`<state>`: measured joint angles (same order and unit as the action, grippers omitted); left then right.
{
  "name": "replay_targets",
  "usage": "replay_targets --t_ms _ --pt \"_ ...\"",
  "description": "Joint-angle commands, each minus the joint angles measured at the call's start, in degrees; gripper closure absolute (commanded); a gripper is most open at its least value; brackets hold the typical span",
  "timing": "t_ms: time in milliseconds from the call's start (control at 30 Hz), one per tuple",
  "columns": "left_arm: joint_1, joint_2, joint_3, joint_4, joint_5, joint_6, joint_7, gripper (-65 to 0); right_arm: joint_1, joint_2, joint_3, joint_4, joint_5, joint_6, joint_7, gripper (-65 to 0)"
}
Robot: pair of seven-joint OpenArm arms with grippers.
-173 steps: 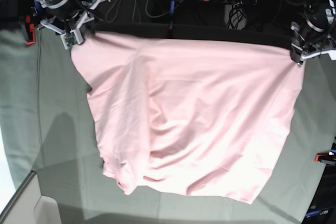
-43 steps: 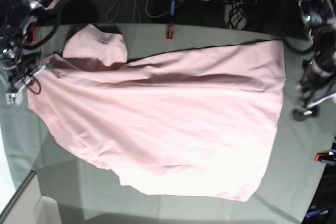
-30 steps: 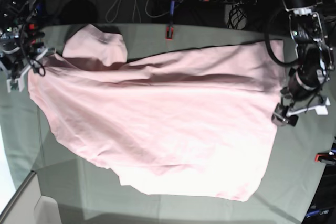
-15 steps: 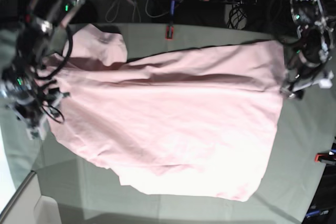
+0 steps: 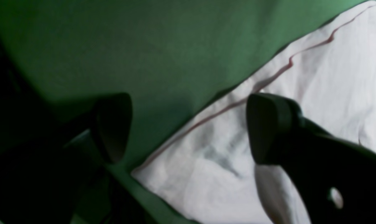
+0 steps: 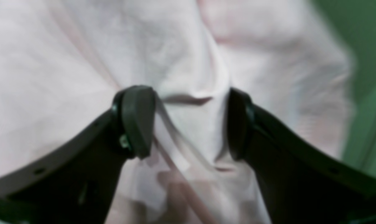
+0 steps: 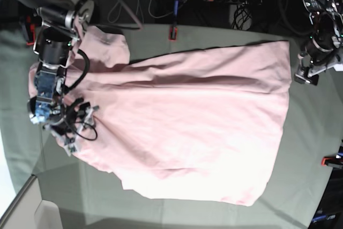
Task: Layout the t-shirt on the table in an organized manner, then fold the t-shirt properly
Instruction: 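Grasp the shirt edge with the right gripper and lift it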
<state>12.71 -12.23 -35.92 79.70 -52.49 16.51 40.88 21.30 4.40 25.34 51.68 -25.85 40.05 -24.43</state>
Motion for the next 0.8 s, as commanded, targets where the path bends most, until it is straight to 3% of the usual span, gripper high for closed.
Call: replay_targets --t_ms 0,67,167,200,367,600,667,767 --pt "-0.2 -0.9 -0.7 1.0 -0.5 -0.4 -0.2 -55.7 1.7 0.5 -0.1 0.7 0.4 -0.1 1.5 -34.8" --pt "-0.2 -0.9 -1.9 1.5 -0.5 -0.4 -0.2 -55.7 0.4 0.0 -0.1 2.9 0.4 -0.1 1.4 -28.1" --pt "-0.2 -0.9 -2.3 1.9 -0.5 -0.4 -0.2 -55.7 -3.1 -3.0 -1.2 10.7 0.5 -0.1 1.4 -4.7" --pt "-0.2 -0.9 -2.4 2.0 -0.5 -0.4 -0.2 -55.7 -5.1 -4.0 -1.5 14.6 0.4 -0.1 1.4 0.0" --pt "-0.6 -1.0 -2.4 3.5 -0.5 -0.4 -0.2 -55.7 -19.1 -9.1 -8.2 35.1 0.5 -0.1 1.4 0.0" --pt "-2.2 -1.0 -2.5 3.7 -0.5 -0.4 -0.2 -55.7 -35.7 -10.1 -22.9 44.3 0.5 -0.1 1.4 -0.7" --pt "-2.2 -1.0 -2.5 3.7 -0.5 -0.4 -0.2 -55.7 -38.2 -9.0 -27.1 44.0 0.5 -0.1 1.4 -5.6" --pt "-2.2 -1.0 -2.5 3.7 -0.5 -0.4 -0.2 -55.7 -40.5 -6.6 -32.9 44.6 0.5 -0.1 -0.4 -17.9"
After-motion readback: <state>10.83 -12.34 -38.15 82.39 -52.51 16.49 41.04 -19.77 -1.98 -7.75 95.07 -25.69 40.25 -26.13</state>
